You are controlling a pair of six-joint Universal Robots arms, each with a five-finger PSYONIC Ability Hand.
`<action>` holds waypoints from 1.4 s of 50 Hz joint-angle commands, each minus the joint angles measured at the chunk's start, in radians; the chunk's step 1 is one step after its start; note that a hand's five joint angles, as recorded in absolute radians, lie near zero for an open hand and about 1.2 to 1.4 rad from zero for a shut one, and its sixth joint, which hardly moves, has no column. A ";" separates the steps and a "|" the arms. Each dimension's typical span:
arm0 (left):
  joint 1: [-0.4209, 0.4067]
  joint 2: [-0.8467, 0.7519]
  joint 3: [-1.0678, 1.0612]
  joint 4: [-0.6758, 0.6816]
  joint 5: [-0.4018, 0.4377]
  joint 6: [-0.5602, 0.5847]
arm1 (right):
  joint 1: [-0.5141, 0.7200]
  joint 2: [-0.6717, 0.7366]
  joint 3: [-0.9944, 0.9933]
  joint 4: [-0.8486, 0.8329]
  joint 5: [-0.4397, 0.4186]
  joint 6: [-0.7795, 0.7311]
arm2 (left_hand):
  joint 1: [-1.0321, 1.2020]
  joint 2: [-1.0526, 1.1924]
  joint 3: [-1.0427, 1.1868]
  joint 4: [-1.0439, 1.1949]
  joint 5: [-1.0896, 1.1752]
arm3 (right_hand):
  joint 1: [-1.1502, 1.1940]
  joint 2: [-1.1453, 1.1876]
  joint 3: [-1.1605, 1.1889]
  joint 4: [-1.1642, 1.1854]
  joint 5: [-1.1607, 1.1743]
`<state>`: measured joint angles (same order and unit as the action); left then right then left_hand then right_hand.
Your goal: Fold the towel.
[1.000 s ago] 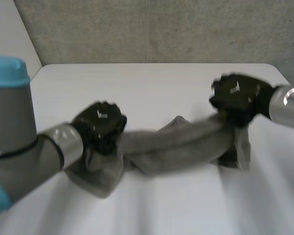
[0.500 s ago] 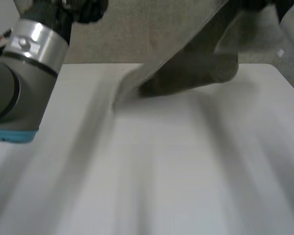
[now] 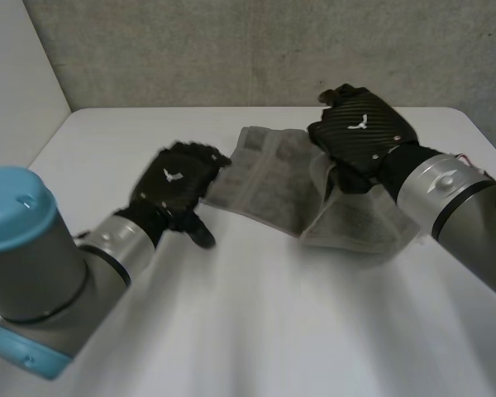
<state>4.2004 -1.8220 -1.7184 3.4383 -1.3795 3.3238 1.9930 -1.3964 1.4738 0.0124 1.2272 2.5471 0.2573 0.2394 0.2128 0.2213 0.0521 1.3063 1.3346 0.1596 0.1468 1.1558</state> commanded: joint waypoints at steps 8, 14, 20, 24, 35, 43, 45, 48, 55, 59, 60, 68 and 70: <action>-0.106 -0.077 -0.006 0.012 -0.113 -0.052 | 0.066 -0.127 -0.029 0.003 0.034 0.041 | -0.082 -0.064 -0.038 -0.047 -0.051 | 0.090 0.062 0.015 0.028 0.066; -0.118 -0.106 0.005 0.056 -0.164 -0.052 | 0.066 -0.239 -0.033 0.003 0.020 0.084 | -0.082 -0.064 -0.038 -0.047 -0.051 | 0.090 0.062 0.015 0.028 0.066; -0.152 -0.157 0.031 0.111 -0.234 -0.069 | 0.066 -0.332 -0.043 0.006 0.020 0.093 | -0.082 -0.064 -0.038 -0.047 -0.051 | 0.090 0.062 0.015 0.028 0.066; -0.166 -0.186 0.048 0.130 -0.282 -0.089 | 0.064 -0.372 -0.044 0.020 0.017 0.093 | -0.082 -0.064 -0.038 -0.047 -0.051 | 0.090 0.062 0.015 0.028 0.066; -0.197 -0.310 0.137 0.200 -0.481 -0.089 | 0.043 -0.417 -0.012 0.049 0.011 0.091 | 0.123 0.141 -0.038 -0.047 0.154 | 0.090 0.062 0.015 0.028 0.066; -0.109 -0.313 0.122 0.205 -0.527 -0.093 | -0.065 -0.374 0.066 0.055 -0.008 0.079 | 1.139 1.157 -0.038 -0.047 1.170 | 0.090 0.062 0.015 0.028 0.066; -0.079 -0.313 0.105 0.200 -0.486 -0.095 | -0.109 -0.348 0.089 0.047 -0.052 0.082 | 1.139 1.157 -0.038 -0.047 1.170 | 0.090 0.062 0.015 0.028 0.066; -0.068 -0.300 0.085 0.182 -0.399 -0.092 | -0.138 -0.337 0.114 0.044 -0.099 0.081 | 1.139 1.157 -0.038 -0.047 1.170 | 0.090 0.062 0.015 0.028 0.066; -0.062 -0.220 0.068 0.037 -0.247 -0.087 | -0.175 -0.209 0.169 0.060 -0.172 0.030 | 1.139 1.157 -0.038 -0.047 1.170 | 0.090 0.062 0.015 0.028 0.066; -0.051 -0.149 0.074 -0.190 -0.147 -0.054 | -0.174 -0.104 0.195 0.115 -0.164 -0.141 | 1.139 1.157 -0.038 -0.047 1.170 | 0.090 0.062 0.015 0.028 0.066; -0.051 -0.149 0.074 -0.191 -0.147 -0.053 | -0.174 -0.104 0.195 0.115 -0.164 -0.142 | 1.139 1.157 -0.038 -0.047 1.170 | 0.090 0.062 0.015 0.028 0.066; 0.038 -0.030 0.089 -0.427 -0.064 0.128 | -0.180 0.079 0.115 0.371 -0.067 -0.521 | 1.139 1.157 -0.038 -0.047 1.170 | 0.090 0.062 0.015 0.028 0.066; 0.076 -0.007 0.118 -0.448 -0.069 0.196 | -0.172 0.125 0.047 0.403 0.026 -0.553 | 1.139 1.157 -0.038 -0.047 1.170 | 0.090 0.062 0.015 0.028 0.066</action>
<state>4.2039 -1.8864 -1.6353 3.0682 -1.4553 3.3884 1.8152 -1.3692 1.6278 0.2961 1.1119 2.1479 1.2820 1.3428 0.2128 0.2213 1.1426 1.3070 1.3347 0.1596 0.1468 1.1559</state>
